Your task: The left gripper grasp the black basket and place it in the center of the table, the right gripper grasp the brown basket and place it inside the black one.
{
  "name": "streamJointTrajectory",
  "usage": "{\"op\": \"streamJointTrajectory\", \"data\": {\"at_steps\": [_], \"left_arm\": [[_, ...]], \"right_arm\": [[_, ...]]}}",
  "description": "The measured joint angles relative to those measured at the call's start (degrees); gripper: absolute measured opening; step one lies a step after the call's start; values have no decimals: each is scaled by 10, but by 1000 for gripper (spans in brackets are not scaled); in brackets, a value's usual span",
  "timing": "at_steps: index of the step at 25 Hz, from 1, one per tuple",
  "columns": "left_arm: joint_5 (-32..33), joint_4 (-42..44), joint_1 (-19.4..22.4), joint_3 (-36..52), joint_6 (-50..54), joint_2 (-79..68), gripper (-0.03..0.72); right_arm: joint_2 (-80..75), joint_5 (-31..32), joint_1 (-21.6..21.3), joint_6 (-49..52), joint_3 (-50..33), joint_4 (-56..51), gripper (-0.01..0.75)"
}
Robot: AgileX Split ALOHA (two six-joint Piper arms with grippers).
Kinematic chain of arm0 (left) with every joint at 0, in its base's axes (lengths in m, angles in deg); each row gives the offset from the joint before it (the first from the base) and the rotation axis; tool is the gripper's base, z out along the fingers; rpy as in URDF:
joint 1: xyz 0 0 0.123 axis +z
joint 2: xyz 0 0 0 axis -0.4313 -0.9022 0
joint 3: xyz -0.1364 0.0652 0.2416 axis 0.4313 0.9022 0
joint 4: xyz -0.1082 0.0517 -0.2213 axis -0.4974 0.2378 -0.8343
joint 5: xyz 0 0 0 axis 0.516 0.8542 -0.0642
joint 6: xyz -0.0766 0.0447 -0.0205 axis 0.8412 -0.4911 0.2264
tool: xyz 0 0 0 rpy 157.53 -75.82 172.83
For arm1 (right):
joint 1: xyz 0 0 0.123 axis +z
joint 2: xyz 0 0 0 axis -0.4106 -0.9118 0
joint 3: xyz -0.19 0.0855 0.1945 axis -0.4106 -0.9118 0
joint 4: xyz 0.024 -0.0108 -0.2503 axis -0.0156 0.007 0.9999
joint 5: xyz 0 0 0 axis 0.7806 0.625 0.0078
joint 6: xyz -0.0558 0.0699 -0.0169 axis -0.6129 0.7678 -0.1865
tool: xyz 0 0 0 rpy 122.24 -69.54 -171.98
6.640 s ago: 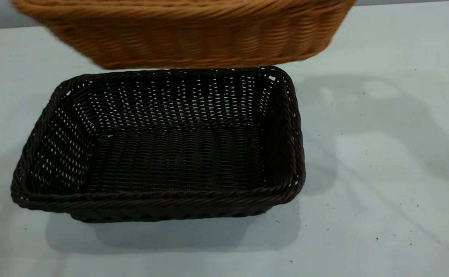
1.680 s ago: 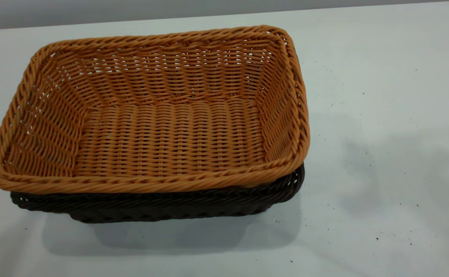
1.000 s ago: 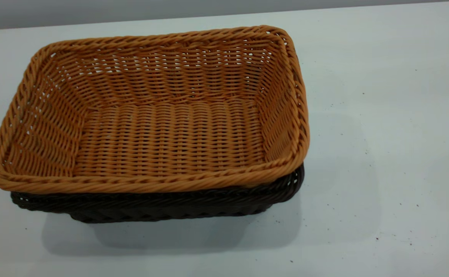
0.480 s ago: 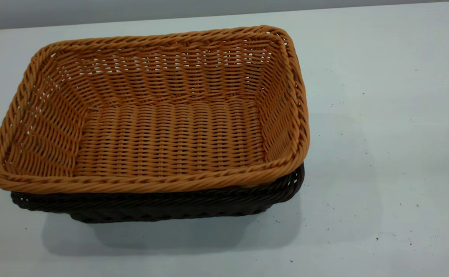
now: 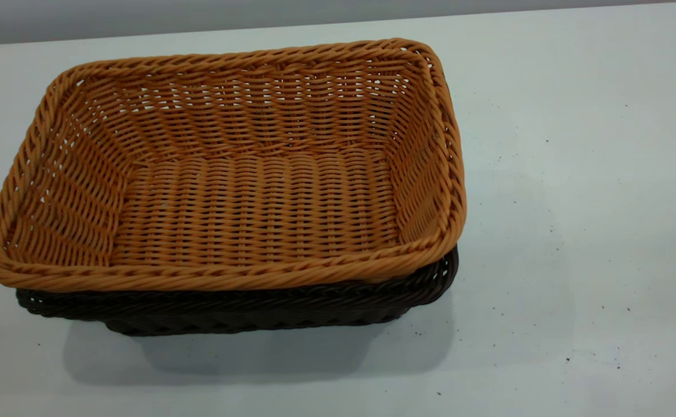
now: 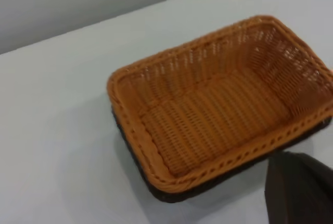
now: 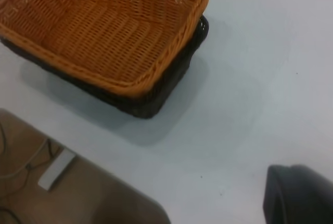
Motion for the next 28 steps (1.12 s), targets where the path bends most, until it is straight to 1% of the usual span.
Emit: {"op": "streamJointTrajectory", "data": {"at_steps": [9, 13, 20, 22, 24, 28], "left_arm": [[0, -63, 0, 42, -54, 0, -1], [0, -65, 0, 42, -71, 0, -1], [0, -65, 0, 51, -66, 0, -1], [-2, -56, 0, 67, -54, 0, -1], [-22, -42, 0, 85, -43, 0, -1], [-35, 22, 0, 108, 11, 0, -1]], "right_arm": [[2, -13, 0, -4, -31, 1, 0], [3, -23, 0, -4, -40, -1, -1], [3, -23, 0, -3, -40, -1, 0], [3, -23, 0, -3, -40, -1, 0], [3, -23, 0, -3, -40, -1, 0], [3, -23, 0, -2, -40, -1, 0]]}}
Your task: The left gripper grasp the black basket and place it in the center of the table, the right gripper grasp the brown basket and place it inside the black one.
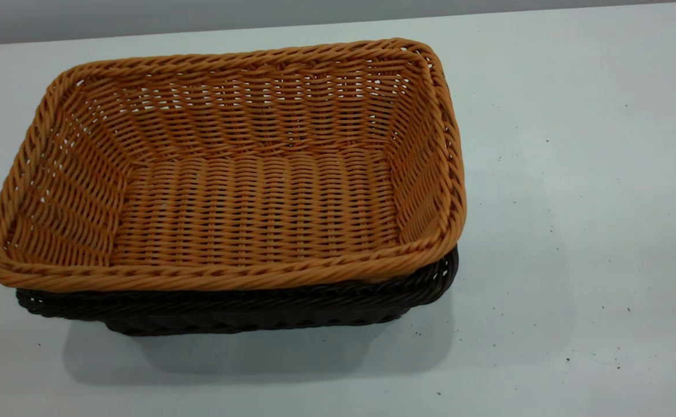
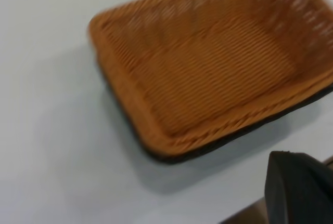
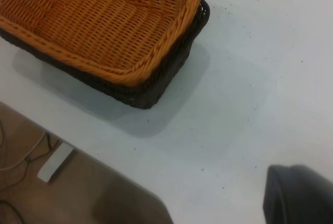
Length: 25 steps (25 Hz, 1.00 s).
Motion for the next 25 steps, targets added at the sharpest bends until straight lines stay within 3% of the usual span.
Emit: {"op": "streamJointTrajectory", "data": {"at_steps": [8, 19, 25], "left_arm": [[-15, 118, 0, 1, 120, 0, -1], [-52, 110, 0, 50, 121, 0, -1], [-41, 112, 0, 55, 121, 0, -1]], "right_arm": [[0, 1, 0, 0, 0, 0, 0], [0, 1, 0, -1, 0, 0, 0], [0, 1, 0, -1, 0, 0, 0]]}}
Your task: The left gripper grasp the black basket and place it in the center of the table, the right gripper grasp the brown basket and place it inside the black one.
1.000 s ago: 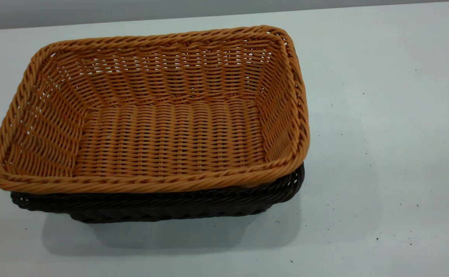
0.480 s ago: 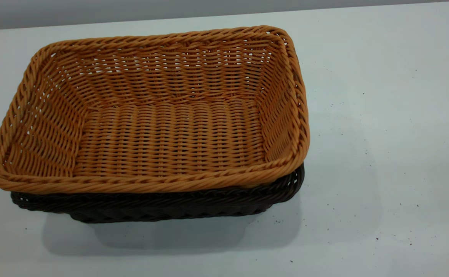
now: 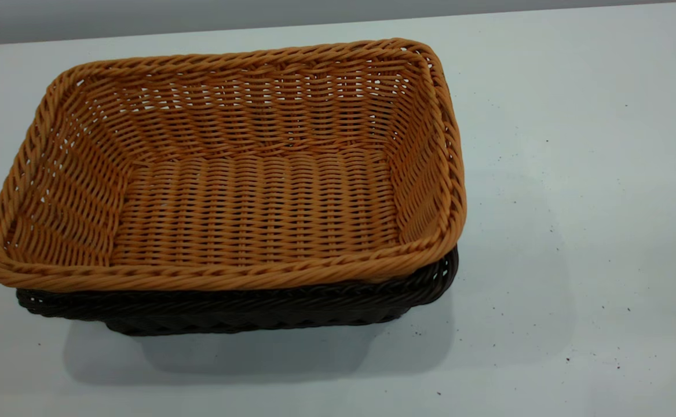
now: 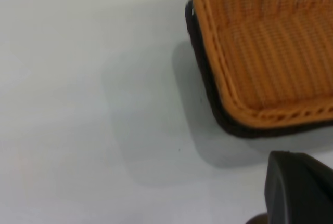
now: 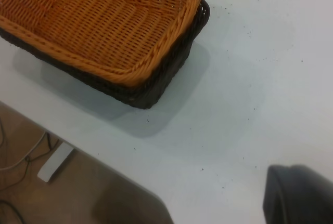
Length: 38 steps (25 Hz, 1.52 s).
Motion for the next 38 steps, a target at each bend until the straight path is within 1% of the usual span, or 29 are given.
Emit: {"op": "streamJointTrajectory", "data": {"at_steps": [15, 18, 22, 34, 36, 38], "left_arm": [[-3, 1, 0, 0, 0, 0, -1], [-3, 1, 1, 0, 0, 0, -1], [-3, 1, 7, 0, -1, 0, -1], [-3, 1, 7, 0, 0, 0, -1], [-3, 1, 7, 0, 0, 0, -1], [-3, 1, 7, 0, 0, 0, -1]], "right_arm": [[0, 0, 0, 3, 0, -2, 0], [0, 0, -14, 3, 0, -4, 0], [1, 0, -67, 3, 0, -5, 0], [46, 0, -305, 4, 0, -5, 0], [46, 1, -330, 4, 1, -5, 0], [46, 1, -343, 4, 1, -6, 0]]}}
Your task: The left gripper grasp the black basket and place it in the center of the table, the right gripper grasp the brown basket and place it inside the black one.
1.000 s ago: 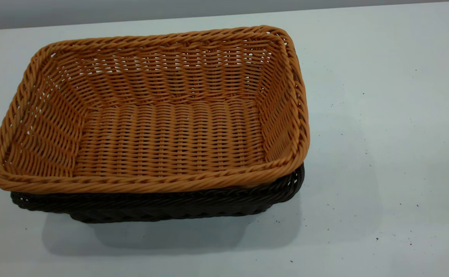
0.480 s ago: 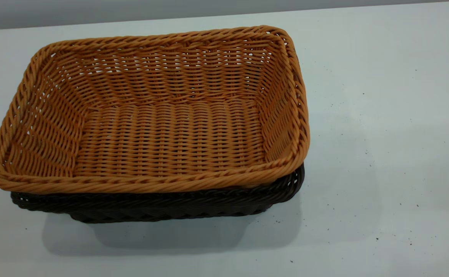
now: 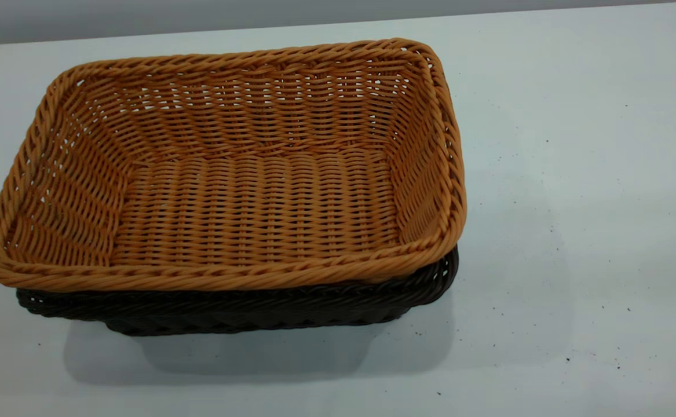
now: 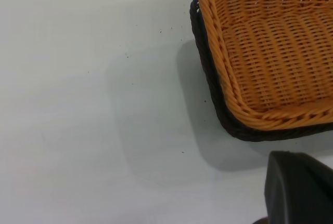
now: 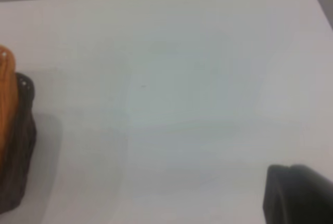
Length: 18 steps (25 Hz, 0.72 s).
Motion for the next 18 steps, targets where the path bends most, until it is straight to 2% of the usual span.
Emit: {"op": "streamJointTrajectory", "data": {"at_steps": [18], "left_arm": [[1, -1, 0, -1, 0, 68, -1]], "right_arm": [[32, 0, -1, 0, 0, -5, 0]]}}
